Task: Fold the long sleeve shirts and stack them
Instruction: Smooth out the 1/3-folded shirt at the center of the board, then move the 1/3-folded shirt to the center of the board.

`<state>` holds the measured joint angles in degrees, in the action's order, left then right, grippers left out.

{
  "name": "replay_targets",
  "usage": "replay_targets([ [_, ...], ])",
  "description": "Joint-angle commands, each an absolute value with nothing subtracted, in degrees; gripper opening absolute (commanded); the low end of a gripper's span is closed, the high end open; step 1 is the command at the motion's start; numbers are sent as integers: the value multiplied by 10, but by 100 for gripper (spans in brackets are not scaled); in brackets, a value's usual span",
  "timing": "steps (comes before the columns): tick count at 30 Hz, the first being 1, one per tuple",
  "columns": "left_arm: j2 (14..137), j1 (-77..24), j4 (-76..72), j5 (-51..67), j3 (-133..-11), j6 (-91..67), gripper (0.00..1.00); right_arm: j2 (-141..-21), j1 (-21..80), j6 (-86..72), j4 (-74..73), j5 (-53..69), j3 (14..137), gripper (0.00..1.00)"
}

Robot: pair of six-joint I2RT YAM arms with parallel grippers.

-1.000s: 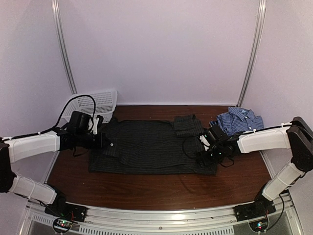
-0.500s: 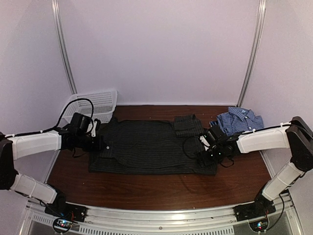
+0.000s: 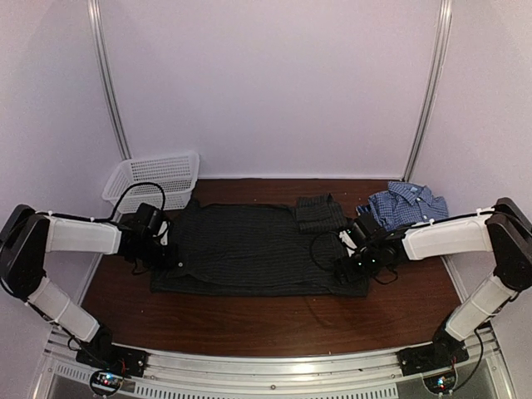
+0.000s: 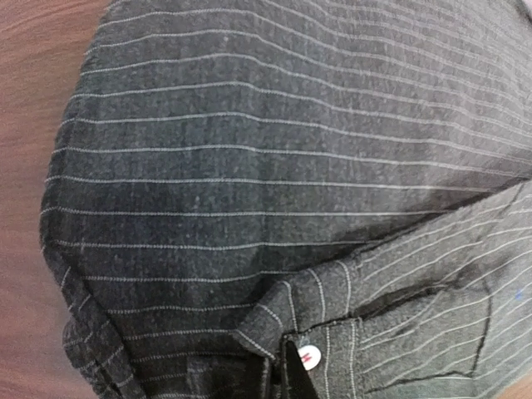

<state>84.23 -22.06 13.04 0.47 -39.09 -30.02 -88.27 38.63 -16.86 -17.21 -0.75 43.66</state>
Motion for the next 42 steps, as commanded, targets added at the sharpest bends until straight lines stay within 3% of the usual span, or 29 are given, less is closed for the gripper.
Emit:
replay_targets([
  [1, 867, -215, 88, -18, -387, -292, 13, -854, 390, -171, -165, 21, 436, 72],
  [3, 867, -215, 82, -21, -387, -289, 19, -845, 391, -172, -159, 36, 434, 72],
  [9, 812, -215, 64, -36, -377, -290, 50, -809, 394, -185, -123, 90, 425, 72],
  [13, 759, -215, 36, -17, -361, -290, 61, -816, 400, -199, -94, 118, 426, 70],
  [25, 705, -225, -171, 164, -236, -343, 68, -904, 436, -219, -48, 127, 464, 67],
  [33, 774, -255, -155, 147, -239, -349, 67, -947, 436, -236, -54, 103, 450, 67],
  [42, 807, -334, -76, 32, -234, -399, 66, -940, 450, -259, -42, 105, 391, 67],
])
